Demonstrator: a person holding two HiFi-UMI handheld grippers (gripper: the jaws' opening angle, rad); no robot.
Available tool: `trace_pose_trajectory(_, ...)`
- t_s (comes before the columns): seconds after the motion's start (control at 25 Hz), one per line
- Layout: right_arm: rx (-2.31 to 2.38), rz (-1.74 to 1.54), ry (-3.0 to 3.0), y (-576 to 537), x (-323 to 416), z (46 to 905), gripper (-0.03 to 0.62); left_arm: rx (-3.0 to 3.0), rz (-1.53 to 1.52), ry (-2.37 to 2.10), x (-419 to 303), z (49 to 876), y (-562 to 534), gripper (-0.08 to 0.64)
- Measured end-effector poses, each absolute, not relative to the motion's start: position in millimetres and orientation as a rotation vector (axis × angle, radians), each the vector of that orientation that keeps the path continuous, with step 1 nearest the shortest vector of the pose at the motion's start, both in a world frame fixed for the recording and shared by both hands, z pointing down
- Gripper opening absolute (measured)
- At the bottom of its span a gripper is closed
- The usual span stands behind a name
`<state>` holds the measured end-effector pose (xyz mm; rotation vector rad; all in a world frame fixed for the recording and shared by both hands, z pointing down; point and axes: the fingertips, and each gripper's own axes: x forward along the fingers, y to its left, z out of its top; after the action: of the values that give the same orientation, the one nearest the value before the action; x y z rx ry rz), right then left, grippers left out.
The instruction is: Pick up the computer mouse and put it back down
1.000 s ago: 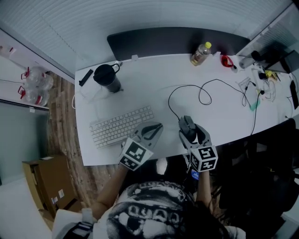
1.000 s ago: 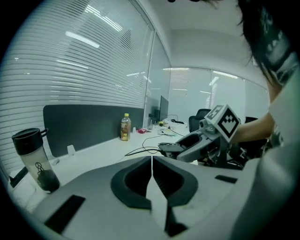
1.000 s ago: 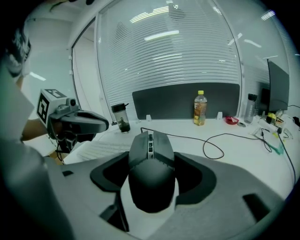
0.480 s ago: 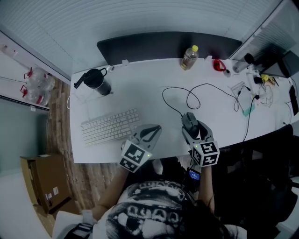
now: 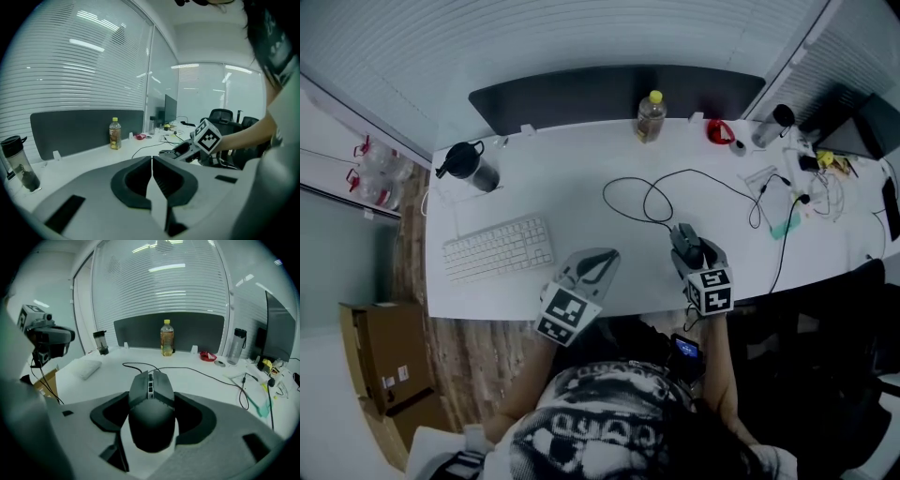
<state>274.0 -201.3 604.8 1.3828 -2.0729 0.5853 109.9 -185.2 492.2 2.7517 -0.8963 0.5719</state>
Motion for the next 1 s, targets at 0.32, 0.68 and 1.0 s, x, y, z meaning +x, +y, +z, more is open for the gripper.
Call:
trace_pose_trajectory(0.32,1.307,0.652,-1.996,-193.4,327.2,657.7,0.291,2.707,0.576,-0.974,146.0,496.1,-175.4,0.006)
trace_pose_trajectory(0.68,1.304,0.664,-1.975,-189.0,337.3,682.6,0.293,2.684,0.625,-1.041,145.7,494.7,-179.6,0.006)
trace_pose_trajectory(1.0,1.339,0.656,-2.035,-190.9,336.5,683.5,0.310,2.688,0.680,-1.007,154.8,499.5,-166.3,0.006)
